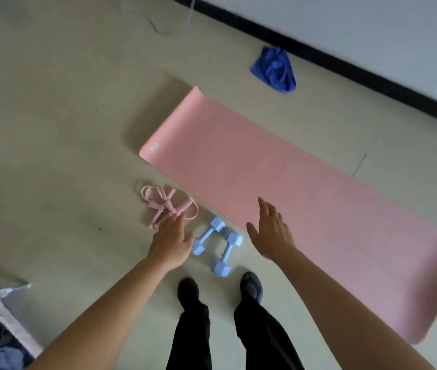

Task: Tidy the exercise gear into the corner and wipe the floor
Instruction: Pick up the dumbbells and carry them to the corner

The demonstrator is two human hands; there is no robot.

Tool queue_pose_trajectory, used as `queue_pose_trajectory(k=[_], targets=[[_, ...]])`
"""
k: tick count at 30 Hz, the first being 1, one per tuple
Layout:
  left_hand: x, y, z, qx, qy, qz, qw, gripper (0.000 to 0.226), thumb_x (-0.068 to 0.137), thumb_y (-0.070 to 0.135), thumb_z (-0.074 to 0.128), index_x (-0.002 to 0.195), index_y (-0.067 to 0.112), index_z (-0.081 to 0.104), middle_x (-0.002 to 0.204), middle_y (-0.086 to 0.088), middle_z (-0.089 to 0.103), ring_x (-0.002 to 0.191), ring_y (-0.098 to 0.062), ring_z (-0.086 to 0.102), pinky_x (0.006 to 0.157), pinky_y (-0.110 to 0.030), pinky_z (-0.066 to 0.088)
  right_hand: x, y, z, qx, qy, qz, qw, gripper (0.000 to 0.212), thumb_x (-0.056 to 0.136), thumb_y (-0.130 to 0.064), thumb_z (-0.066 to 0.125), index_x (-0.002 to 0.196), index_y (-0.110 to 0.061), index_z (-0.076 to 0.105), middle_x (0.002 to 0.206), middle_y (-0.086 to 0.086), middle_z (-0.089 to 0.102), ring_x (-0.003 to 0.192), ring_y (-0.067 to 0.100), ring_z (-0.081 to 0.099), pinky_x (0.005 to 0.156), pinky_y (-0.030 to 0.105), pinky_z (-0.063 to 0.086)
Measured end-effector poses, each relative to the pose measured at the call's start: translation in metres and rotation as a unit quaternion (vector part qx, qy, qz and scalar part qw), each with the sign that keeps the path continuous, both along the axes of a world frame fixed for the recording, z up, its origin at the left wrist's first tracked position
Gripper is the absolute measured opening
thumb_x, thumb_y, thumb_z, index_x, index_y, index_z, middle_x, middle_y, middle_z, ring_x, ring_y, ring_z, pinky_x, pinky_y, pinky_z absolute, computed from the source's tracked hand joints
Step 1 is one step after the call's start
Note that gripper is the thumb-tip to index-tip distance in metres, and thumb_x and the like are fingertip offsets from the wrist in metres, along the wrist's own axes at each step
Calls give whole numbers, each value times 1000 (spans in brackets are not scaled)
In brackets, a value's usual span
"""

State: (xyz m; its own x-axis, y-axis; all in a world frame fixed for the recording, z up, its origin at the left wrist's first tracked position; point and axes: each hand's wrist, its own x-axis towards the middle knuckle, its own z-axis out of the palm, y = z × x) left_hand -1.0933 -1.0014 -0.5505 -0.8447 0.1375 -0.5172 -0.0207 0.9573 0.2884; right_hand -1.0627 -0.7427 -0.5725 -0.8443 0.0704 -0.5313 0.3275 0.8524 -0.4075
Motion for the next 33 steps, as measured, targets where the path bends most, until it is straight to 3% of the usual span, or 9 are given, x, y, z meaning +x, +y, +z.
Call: queue_pose_trajectory(k=[2,7,11,15,19,23,26,29,33], targets=[[-8,2,-67,12,-45,14,999,49,97,28,49,140,5,44,144,-15,46,136,-34,38,109,-44,35,5,-14,-63,-21,-52,-29,998,76,103,-40,46,161,-15,3,161,9,23,141,32,36,109,46,40],[-3,-1,-258,-8,-139,9,990,59,100,26,46,152,7,26,157,-13,29,143,-31,28,115,-43,28,37,-62,-243,-58,-182,-127,973,76,102,-38,48,160,-16,4,159,9,25,140,30,37,105,42,39],[0,-13,-381,-10,-144,-15,989,57,95,15,52,145,0,32,145,-19,40,132,-38,39,109,-45,33,60,-96,-360,-83,-258,-177,946,75,102,-36,49,160,-14,6,159,13,25,142,31,37,107,43,36],[0,-27,-488,-41,-147,-29,988,64,92,12,53,147,-6,26,147,-26,37,133,-42,38,110,-45,30,77,-122,-461,-113,-302,-227,919,75,102,-35,48,160,-13,7,160,14,26,144,30,35,110,41,33],[-8,-28,-565,-48,-152,-23,987,65,93,16,54,147,-7,26,145,-29,37,133,-45,38,108,-46,31,75,-140,-529,-153,-274,-311,897,74,99,-39,52,159,-14,16,156,13,36,142,31,39,112,45,36],[-18,-21,-612,-19,-137,38,990,51,94,28,56,132,-2,40,133,-25,49,123,-42,48,98,-45,41,64,-150,-574,-199,-246,-399,860,39,94,-30,59,126,-11,46,118,8,61,107,29,59,91,43,48],[-29,-22,-619,-21,-142,37,989,38,98,29,52,121,-1,45,123,-24,57,113,-41,55,85,-39,42,57,-153,-581,-277,-242,-484,794,17,96,-20,57,108,-12,48,94,4,59,84,20,61,82,38,52],[-32,-29,-600,-6,-167,55,984,34,96,27,53,118,2,49,117,-22,61,107,-39,59,82,-37,43,54,-151,-563,-299,-222,-537,756,10,94,-8,54,93,-14,47,87,7,51,77,18,53,78,34,50],[-11,-37,-532,37,-195,133,971,19,86,25,55,95,8,54,98,-18,64,93,-36,62,75,-39,45,66,-139,-498,-275,-208,-587,732,6,90,-12,55,88,-16,51,79,7,53,76,20,50,73,35,43]])
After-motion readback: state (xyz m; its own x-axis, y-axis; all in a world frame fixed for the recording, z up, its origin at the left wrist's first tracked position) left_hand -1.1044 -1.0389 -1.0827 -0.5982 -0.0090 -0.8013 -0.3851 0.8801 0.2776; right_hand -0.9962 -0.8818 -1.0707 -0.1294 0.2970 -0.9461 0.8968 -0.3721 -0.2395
